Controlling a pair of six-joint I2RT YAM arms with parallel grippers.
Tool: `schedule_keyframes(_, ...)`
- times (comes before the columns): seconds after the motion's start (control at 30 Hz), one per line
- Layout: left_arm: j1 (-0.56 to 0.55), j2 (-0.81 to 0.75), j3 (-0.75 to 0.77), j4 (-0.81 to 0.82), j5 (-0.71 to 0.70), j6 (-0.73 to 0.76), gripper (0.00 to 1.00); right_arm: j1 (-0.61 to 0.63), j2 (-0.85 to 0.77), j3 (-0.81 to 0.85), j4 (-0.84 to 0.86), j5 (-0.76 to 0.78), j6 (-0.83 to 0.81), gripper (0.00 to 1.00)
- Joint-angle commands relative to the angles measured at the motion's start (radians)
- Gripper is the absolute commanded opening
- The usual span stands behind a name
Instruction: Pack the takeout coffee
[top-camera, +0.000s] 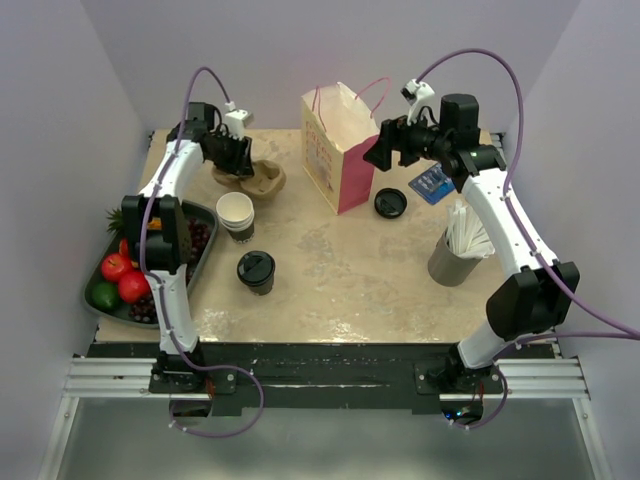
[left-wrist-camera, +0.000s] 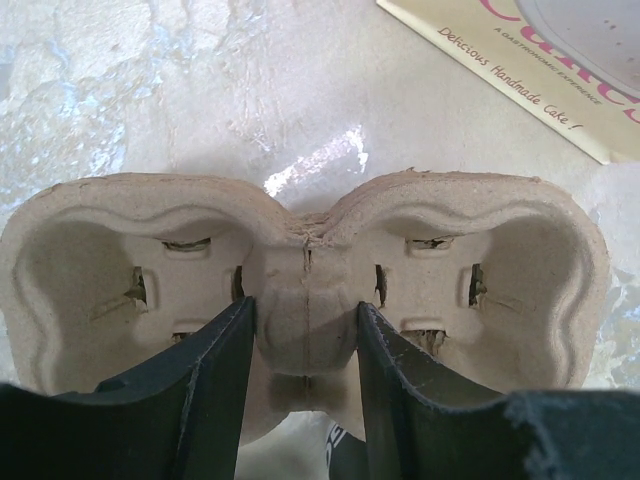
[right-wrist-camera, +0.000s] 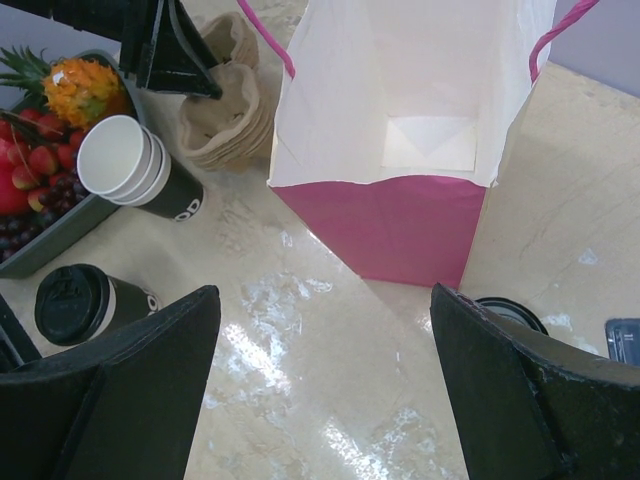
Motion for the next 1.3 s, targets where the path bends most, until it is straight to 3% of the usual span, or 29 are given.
schedule_keyframes(0.0,-0.017,-0.010,0.013,0.025,0.043,-0.016,0.42,-0.004,-0.003,0.024,0.040,-0.025,0.015,0.89)
schedule_keyframes(0.07,-0.020,-0.010,0.006,0.023,0.031,-0.011,0.52,-0.004,-0.003,0.023,0.040,-0.025,0.017,0.89)
schedule_keyframes(0.27,-0.032,-0.013,-0.005,0.023,-0.061,0.020,0.58,-0.003,-0.007,0.004,0.041,-0.025,0.017,0.89)
schedule_keyframes(0.6,-0.083,0.020,-0.026,-0.040,-0.101,0.049,0.64,-0.003,0.009,0.015,0.047,-0.035,0.023,0.89)
schedule_keyframes(0.9,-0.126,0.046,-0.006,-0.015,-0.182,0.090,0.61,-0.004,0.006,0.013,0.041,-0.033,0.018,0.89)
schedule_keyframes(1.27,-0.130,0.066,0.007,-0.010,-0.227,0.109,0.48,-0.003,0.005,0.010,0.041,-0.033,0.017,0.89)
